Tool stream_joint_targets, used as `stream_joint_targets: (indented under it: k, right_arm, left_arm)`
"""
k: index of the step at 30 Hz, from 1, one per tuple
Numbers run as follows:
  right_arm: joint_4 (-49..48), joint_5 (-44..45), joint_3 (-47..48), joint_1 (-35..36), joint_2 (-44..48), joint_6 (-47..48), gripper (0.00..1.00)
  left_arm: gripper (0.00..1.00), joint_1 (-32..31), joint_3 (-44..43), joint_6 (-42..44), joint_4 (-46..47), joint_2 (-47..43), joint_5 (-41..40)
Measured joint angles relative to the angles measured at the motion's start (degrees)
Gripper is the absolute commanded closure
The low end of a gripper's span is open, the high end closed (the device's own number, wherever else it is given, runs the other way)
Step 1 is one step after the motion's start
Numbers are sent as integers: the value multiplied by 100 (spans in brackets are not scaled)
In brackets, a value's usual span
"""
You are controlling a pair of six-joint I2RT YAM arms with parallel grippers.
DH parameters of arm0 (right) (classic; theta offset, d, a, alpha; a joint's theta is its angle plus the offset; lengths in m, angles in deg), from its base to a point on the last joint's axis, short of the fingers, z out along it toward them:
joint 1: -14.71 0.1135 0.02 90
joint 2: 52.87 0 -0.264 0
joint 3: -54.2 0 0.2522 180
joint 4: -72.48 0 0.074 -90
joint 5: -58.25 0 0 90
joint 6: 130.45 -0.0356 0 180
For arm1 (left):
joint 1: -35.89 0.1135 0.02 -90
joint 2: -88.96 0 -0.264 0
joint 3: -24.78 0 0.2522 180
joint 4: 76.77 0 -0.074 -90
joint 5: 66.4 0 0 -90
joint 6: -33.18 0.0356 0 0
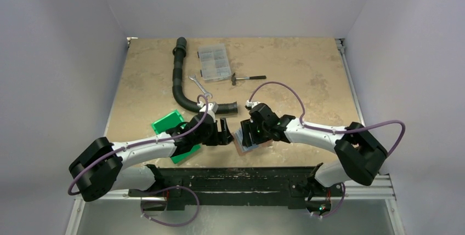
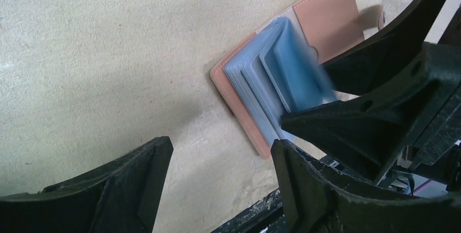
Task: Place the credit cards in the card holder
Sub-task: Open the card holder at the center of the board.
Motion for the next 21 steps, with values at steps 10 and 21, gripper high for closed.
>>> stream_joint_targets:
  k: [10,21]
  right_arm:
    - [-328,-48,-199,-39,94,-203,77]
    - [-2083,-1980,-1237,-981,356,-734,87]
  left_arm:
    - [26,0,0,0,22,72,90]
    - [34,0,-122,2,7,74,179]
